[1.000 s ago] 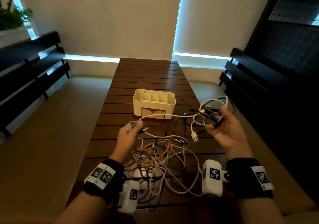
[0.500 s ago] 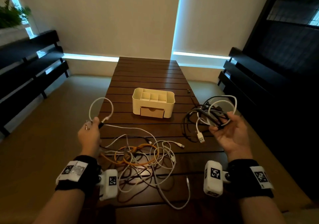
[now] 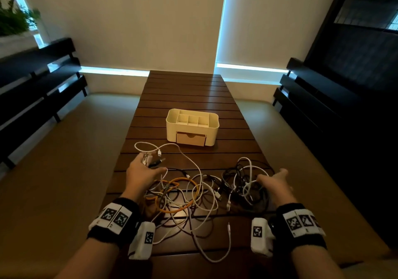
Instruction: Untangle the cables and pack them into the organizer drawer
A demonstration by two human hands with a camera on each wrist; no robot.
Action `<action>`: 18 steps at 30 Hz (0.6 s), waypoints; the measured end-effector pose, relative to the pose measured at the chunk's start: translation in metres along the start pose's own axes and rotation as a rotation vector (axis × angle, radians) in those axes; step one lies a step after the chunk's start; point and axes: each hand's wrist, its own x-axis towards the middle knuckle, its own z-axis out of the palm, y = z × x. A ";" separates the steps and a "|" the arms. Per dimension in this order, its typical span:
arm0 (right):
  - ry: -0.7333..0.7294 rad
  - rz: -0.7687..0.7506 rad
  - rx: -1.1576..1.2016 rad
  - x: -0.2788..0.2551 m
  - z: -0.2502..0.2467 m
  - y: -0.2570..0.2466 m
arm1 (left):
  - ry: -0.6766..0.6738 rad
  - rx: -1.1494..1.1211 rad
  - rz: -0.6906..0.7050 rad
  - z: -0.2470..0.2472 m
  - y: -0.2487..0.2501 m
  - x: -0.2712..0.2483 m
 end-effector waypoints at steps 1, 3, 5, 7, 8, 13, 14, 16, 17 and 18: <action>0.090 -0.050 -0.145 -0.002 0.001 -0.003 | 0.012 0.047 0.016 0.001 0.003 -0.001; 0.218 -0.212 -0.330 -0.012 0.006 -0.012 | 0.022 0.148 0.042 0.002 0.007 -0.003; 0.214 -0.495 -0.302 -0.021 0.018 -0.018 | -0.008 0.260 0.063 0.003 0.009 -0.006; 0.014 -0.757 -0.305 -0.028 0.035 -0.016 | -0.039 0.358 0.071 0.003 0.011 -0.009; -0.121 -0.808 -0.384 -0.029 0.045 -0.012 | -0.044 0.385 0.065 0.003 0.011 -0.010; -0.289 -0.737 -1.030 -0.018 0.093 0.037 | -0.117 0.317 0.000 0.001 0.016 -0.014; -0.239 -0.760 -1.083 -0.015 0.097 0.047 | -0.139 0.246 -0.011 0.001 0.016 -0.015; -0.174 -0.815 -1.065 -0.011 0.099 0.054 | -0.150 0.084 -0.021 -0.001 0.021 -0.018; -0.163 -0.802 -0.957 -0.010 0.097 0.052 | -0.146 0.020 -0.029 -0.002 0.024 -0.020; -0.165 -0.752 -0.779 -0.010 0.091 0.045 | -0.139 -0.030 -0.034 -0.003 0.027 -0.021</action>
